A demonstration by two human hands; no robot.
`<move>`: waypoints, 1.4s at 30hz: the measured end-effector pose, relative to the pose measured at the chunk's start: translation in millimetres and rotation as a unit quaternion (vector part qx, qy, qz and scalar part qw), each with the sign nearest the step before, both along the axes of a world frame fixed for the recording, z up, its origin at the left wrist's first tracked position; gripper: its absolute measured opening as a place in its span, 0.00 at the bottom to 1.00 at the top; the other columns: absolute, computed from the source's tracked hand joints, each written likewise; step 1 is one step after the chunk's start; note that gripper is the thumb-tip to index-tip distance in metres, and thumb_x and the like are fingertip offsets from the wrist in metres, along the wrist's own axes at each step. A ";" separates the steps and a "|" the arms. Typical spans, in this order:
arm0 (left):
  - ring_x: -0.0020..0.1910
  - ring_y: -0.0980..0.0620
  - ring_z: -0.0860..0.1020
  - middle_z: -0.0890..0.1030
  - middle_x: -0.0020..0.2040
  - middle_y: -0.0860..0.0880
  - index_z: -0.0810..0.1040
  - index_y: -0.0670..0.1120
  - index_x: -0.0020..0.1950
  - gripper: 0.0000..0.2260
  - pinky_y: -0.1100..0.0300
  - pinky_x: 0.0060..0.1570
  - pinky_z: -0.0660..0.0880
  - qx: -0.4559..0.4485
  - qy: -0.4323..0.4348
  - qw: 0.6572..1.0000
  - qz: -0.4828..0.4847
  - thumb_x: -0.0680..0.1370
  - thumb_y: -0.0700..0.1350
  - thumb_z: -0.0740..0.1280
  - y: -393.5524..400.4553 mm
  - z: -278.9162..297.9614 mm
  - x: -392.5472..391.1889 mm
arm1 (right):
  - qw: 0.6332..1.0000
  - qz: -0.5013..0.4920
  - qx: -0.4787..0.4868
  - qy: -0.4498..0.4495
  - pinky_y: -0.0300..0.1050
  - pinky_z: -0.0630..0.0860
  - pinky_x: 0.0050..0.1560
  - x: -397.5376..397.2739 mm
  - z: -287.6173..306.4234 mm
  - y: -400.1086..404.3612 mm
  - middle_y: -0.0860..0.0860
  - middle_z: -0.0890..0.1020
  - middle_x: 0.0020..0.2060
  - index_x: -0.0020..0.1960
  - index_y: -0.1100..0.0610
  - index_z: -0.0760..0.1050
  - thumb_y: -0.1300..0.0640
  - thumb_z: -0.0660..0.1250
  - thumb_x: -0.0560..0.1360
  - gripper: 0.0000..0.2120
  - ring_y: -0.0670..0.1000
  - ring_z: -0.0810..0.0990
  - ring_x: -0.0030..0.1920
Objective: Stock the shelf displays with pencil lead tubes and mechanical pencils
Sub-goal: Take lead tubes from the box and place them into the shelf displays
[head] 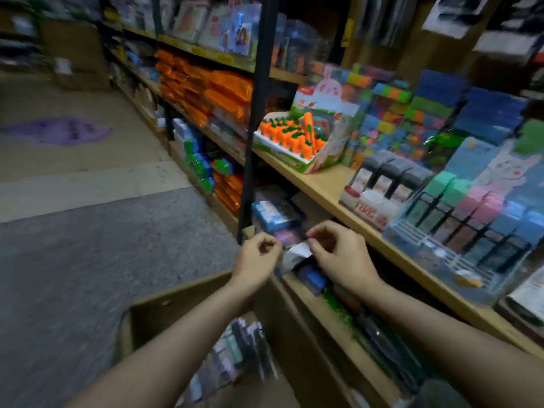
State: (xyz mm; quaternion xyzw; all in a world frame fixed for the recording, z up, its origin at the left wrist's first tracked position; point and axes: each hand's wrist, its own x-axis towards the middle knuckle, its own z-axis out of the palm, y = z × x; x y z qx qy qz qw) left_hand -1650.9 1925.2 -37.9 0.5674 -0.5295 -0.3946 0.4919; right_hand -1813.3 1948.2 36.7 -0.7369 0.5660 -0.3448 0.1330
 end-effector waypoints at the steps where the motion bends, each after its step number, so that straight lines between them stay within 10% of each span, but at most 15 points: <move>1: 0.43 0.45 0.80 0.81 0.37 0.48 0.78 0.49 0.39 0.07 0.53 0.47 0.76 0.045 0.004 0.999 0.028 0.77 0.41 0.68 8.0 -15.5 11.6 | 0.999 0.009 0.033 0.000 0.29 0.71 0.38 8.2 -18.0 2.5 0.43 0.82 0.37 0.43 0.50 0.79 0.59 0.70 0.73 0.05 0.39 0.79 0.37; 7: 0.45 0.40 0.80 0.83 0.43 0.39 0.78 0.45 0.38 0.08 0.55 0.42 0.73 0.238 0.026 0.954 0.183 0.77 0.39 0.65 60.5 -110.5 66.3 | 0.976 0.033 0.216 -0.006 0.37 0.71 0.42 44.9 -125.1 9.9 0.50 0.83 0.37 0.43 0.53 0.81 0.64 0.69 0.73 0.07 0.48 0.79 0.39; 16: 0.61 0.43 0.75 0.76 0.64 0.42 0.73 0.44 0.68 0.18 0.54 0.59 0.72 0.395 -0.056 0.872 0.283 0.78 0.40 0.67 96.9 -206.7 58.9 | 0.920 0.033 0.386 0.067 0.36 0.71 0.48 70.2 -248.4 12.6 0.48 0.81 0.45 0.55 0.55 0.79 0.59 0.68 0.76 0.08 0.48 0.79 0.48; 25: 0.69 0.46 0.61 0.63 0.74 0.50 0.72 0.49 0.67 0.18 0.56 0.65 0.64 0.369 -0.221 0.861 0.271 0.77 0.40 0.66 82.2 -246.9 57.8 | 0.912 0.108 0.363 0.156 0.43 0.71 0.58 107.6 -309.9 6.6 0.52 0.75 0.60 0.64 0.53 0.73 0.53 0.70 0.75 0.18 0.52 0.75 0.59; 42: 0.67 0.41 0.67 0.69 0.68 0.42 0.70 0.45 0.69 0.21 0.49 0.63 0.68 0.398 -0.160 0.825 0.368 0.77 0.37 0.67 75.3 -262.4 61.6 | 0.922 0.058 0.369 0.099 0.36 0.76 0.47 100.5 -326.6 9.3 0.49 0.79 0.55 0.62 0.53 0.72 0.61 0.72 0.74 0.18 0.47 0.78 0.51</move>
